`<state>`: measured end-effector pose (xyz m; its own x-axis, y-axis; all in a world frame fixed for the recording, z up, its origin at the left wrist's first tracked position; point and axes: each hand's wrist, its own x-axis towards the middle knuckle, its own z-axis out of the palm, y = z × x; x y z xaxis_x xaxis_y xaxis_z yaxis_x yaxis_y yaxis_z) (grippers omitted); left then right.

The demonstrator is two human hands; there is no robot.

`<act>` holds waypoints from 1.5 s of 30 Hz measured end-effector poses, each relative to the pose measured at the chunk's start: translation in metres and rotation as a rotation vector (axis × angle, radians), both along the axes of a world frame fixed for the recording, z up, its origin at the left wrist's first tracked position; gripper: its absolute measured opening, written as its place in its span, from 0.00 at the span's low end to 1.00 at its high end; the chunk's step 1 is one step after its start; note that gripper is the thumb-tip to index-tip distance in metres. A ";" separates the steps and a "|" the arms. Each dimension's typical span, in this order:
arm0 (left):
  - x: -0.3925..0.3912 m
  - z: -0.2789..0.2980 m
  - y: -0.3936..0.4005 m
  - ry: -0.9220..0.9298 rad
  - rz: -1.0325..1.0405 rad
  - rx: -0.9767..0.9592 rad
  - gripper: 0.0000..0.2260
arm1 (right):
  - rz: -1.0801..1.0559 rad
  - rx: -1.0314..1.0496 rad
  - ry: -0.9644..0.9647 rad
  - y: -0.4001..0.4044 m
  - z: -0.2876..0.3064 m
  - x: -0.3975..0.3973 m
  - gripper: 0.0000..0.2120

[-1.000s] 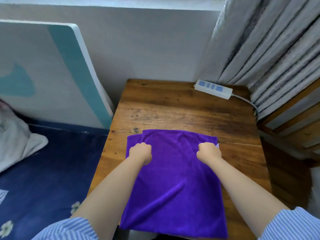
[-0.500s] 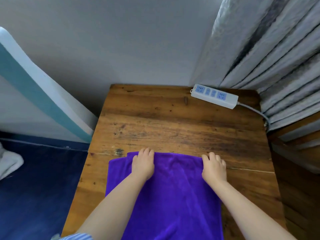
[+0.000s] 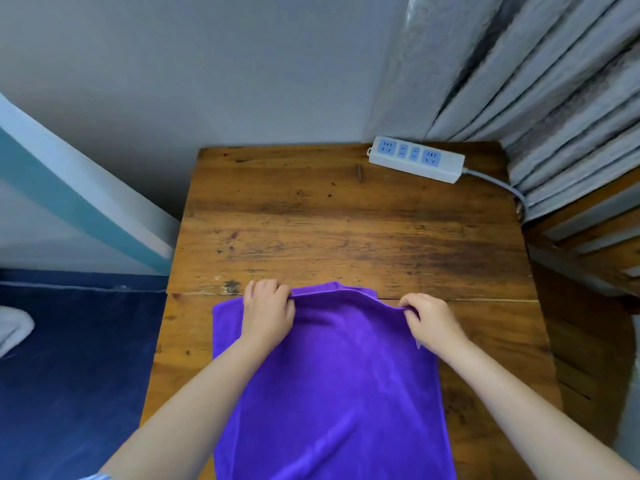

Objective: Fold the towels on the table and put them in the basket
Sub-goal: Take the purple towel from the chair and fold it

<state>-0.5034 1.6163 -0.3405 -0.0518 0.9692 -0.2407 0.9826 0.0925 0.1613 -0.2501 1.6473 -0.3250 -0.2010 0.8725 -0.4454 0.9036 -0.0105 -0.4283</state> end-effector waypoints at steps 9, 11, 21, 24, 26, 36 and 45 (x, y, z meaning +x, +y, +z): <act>-0.082 0.033 -0.075 -0.043 -0.181 -0.326 0.09 | 0.399 -0.320 -0.085 -0.028 0.024 -0.021 0.12; -0.096 0.037 -0.087 -0.008 -0.175 -0.373 0.09 | 0.424 -0.308 -0.099 -0.028 0.026 -0.033 0.12; -0.094 0.039 -0.096 -0.245 0.073 -0.305 0.07 | 0.510 -0.166 -0.101 -0.033 0.021 -0.094 0.12; -0.090 0.037 -0.102 -0.442 0.200 -0.298 0.07 | 0.639 -0.344 -0.032 -0.046 0.023 -0.100 0.11; -0.094 0.031 -0.106 -0.539 0.326 -0.275 0.13 | 0.613 -0.476 0.006 -0.054 0.022 -0.106 0.12; -0.126 0.020 -0.123 -0.539 0.445 -0.503 0.16 | 0.468 0.011 -0.118 -0.066 0.000 -0.150 0.10; -0.112 0.018 -0.097 -0.222 0.325 -0.247 0.08 | 0.555 0.100 -0.344 -0.057 -0.012 -0.169 0.02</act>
